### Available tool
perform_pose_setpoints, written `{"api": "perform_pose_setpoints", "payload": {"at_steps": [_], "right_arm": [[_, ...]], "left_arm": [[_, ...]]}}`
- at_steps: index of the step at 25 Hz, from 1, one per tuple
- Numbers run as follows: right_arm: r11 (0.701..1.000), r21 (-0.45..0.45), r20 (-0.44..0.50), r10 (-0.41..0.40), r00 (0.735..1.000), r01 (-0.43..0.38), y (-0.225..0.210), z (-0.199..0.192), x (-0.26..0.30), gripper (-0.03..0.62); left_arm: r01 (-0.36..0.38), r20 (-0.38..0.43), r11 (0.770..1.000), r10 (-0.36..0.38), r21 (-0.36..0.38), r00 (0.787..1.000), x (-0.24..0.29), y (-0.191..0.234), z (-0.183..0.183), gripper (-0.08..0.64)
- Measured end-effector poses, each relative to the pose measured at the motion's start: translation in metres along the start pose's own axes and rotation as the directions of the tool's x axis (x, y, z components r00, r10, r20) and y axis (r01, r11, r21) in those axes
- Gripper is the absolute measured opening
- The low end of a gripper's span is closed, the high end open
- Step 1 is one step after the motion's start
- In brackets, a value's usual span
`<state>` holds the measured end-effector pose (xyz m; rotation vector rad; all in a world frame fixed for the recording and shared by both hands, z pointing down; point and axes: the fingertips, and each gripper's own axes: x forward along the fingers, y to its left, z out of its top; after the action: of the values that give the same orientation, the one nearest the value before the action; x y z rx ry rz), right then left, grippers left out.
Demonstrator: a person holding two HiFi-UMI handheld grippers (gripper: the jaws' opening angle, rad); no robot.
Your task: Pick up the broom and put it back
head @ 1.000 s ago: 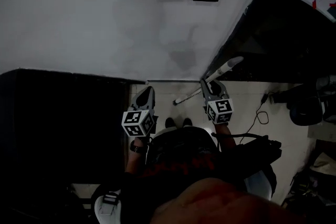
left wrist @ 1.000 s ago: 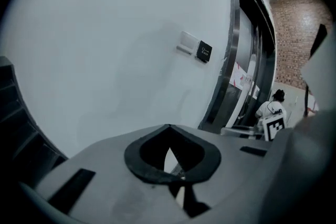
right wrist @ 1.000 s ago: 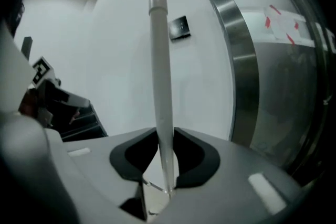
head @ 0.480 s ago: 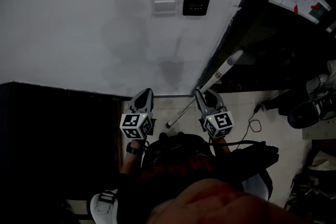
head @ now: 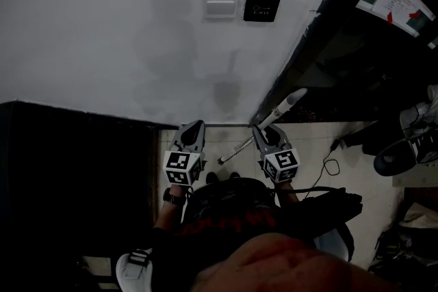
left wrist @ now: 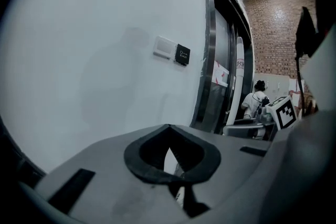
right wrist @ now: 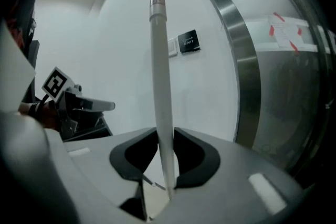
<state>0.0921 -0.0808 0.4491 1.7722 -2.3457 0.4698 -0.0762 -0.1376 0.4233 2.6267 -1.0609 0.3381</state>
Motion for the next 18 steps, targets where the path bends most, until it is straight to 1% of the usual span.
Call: {"api": "perform_pose_setpoints", "payload": {"at_steps": [2, 3, 5, 6, 7, 9, 10, 12, 14, 16, 18], "right_arm": [[1.0, 0.0, -0.048, 0.0, 0.999, 0.0, -0.001, -0.024, 0.01, 0.092], [1.0, 0.011, -0.075, -0.006, 0.997, 0.007, -0.003, -0.038, 0.016, 0.092], [0.998, 0.047, -0.128, -0.03, 0.991, 0.036, -0.008, -0.067, 0.027, 0.095], [0.997, 0.063, -0.155, -0.042, 0.987, 0.053, -0.01, -0.082, 0.033, 0.095], [0.995, 0.073, -0.185, -0.05, 0.982, 0.064, -0.012, -0.098, 0.039, 0.095], [0.995, 0.076, -0.248, -0.039, 0.968, 0.059, -0.011, -0.135, 0.052, 0.094], [0.996, 0.072, -0.278, -0.023, 0.96, 0.045, -0.011, -0.153, 0.06, 0.094], [0.998, 0.059, -0.326, -0.001, 0.945, 0.021, -0.016, -0.185, 0.076, 0.094], [0.999, 0.042, -0.356, -0.001, 0.935, 0.017, -0.026, -0.214, 0.091, 0.091], [0.999, 0.03, -0.39, -0.008, 0.921, 0.021, -0.036, -0.245, 0.105, 0.091], [0.999, 0.022, -0.437, -0.019, 0.899, 0.032, -0.05, -0.278, 0.122, 0.09]], "left_arm": [[-0.006, -0.008, 1.0, 0.006, -0.013, 1.0, -0.004, 0.001, -0.004, 0.004], [-0.015, -0.015, 0.999, 0.014, -0.043, 1.0, -0.006, 0.004, -0.007, 0.005], [-0.048, -0.036, 0.99, 0.043, -0.134, 0.998, -0.011, 0.013, -0.015, 0.005], [-0.073, -0.052, 0.983, 0.065, -0.167, 0.997, -0.014, 0.018, -0.02, 0.005], [-0.101, -0.072, 0.979, 0.089, -0.18, 0.993, -0.017, 0.023, -0.027, 0.005], [-0.148, -0.114, 0.976, 0.131, -0.16, 0.985, -0.026, 0.027, -0.04, 0.005], [-0.162, -0.12, 0.976, 0.146, -0.144, 0.982, -0.03, 0.028, -0.043, 0.005], [-0.18, -0.107, 0.975, 0.167, -0.13, 0.98, -0.035, 0.028, -0.043, 0.005], [-0.205, -0.104, 0.971, 0.193, -0.126, 0.976, -0.041, 0.027, -0.044, 0.005], [-0.243, -0.129, 0.963, 0.228, -0.116, 0.965, -0.048, 0.028, -0.05, 0.005], [-0.289, -0.159, 0.95, 0.269, -0.119, 0.95, -0.052, 0.029, -0.059, 0.005]]}}
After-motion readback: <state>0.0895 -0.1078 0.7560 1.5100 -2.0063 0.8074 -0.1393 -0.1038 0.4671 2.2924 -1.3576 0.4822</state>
